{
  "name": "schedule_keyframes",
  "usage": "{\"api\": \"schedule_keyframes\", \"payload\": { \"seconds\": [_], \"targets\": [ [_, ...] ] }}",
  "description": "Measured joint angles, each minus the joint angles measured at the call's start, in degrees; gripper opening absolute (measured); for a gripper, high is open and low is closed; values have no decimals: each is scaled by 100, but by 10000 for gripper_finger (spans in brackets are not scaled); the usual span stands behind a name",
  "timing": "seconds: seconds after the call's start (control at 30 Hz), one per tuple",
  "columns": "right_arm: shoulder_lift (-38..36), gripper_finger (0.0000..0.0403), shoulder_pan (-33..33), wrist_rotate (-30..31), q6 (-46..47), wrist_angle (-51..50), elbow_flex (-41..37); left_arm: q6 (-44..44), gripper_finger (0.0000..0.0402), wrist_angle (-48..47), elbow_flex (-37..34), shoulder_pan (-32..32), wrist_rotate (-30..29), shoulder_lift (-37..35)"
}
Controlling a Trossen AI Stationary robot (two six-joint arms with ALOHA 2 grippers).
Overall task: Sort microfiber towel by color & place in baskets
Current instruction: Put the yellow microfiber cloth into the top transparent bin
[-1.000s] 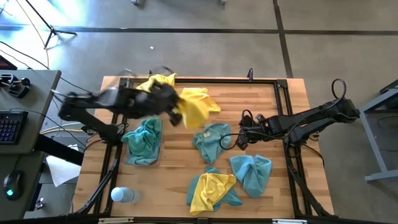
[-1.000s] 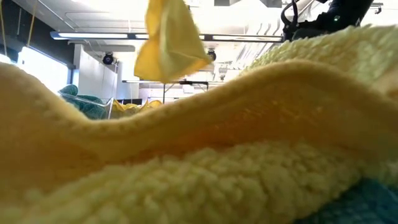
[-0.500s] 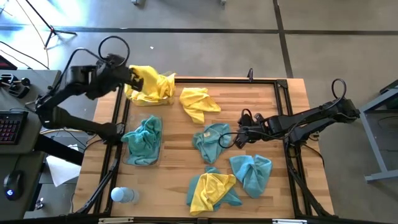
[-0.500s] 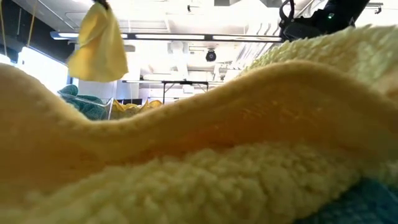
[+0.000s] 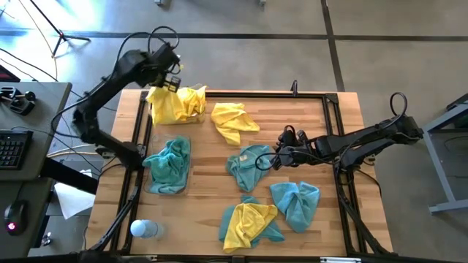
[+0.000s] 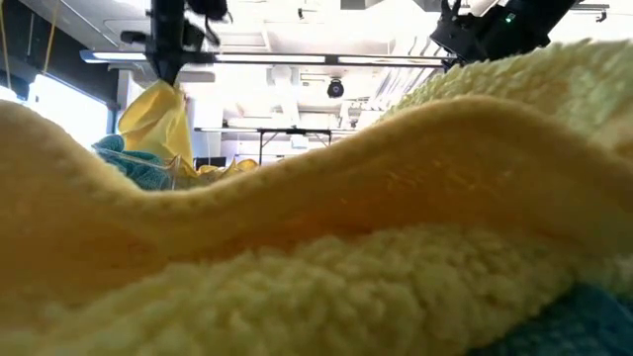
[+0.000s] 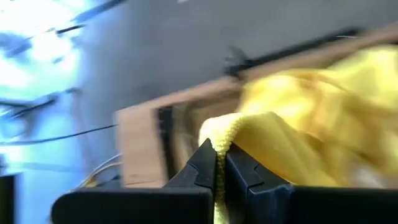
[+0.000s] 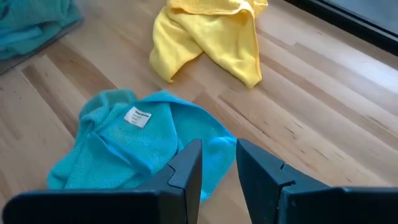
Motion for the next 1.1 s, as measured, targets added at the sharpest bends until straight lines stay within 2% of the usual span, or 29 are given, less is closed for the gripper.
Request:
{"api": "schedule_keyframes", "payload": {
  "seconds": [0.13, 0.3, 0.43, 0.6, 0.73, 0.9, 1.0, 1.1],
  "targets": [
    [0, 93, -24, -9, 156, -2, 0, -503, 0, 45, 0, 503, -785, 198],
    [0, 93, -24, -26, 512, -8, 0, -679, 0, 361, 0, 664, -866, 160],
    [0, 93, -24, -29, 603, -18, 0, -669, 0, 556, -119, 606, 105, 164],
    [0, 93, -24, -31, 623, -15, 0, -665, 0, 717, -850, 638, 1543, 199],
    [-2, 93, -24, -31, 642, 0, 0, -850, 0, 1066, -1690, 776, 1617, 212],
    [-2, 93, -24, -31, 753, -2, 0, -1310, 0, 2079, -2476, 855, 1750, 210],
    [-2, 93, -24, -31, 752, -2, 0, -1211, 0, 2694, -2795, 859, 2145, 210],
    [-2, 93, -24, -31, 732, -3, 0, -943, 0, 3198, -3042, 859, 2187, 210]
  ]
}}
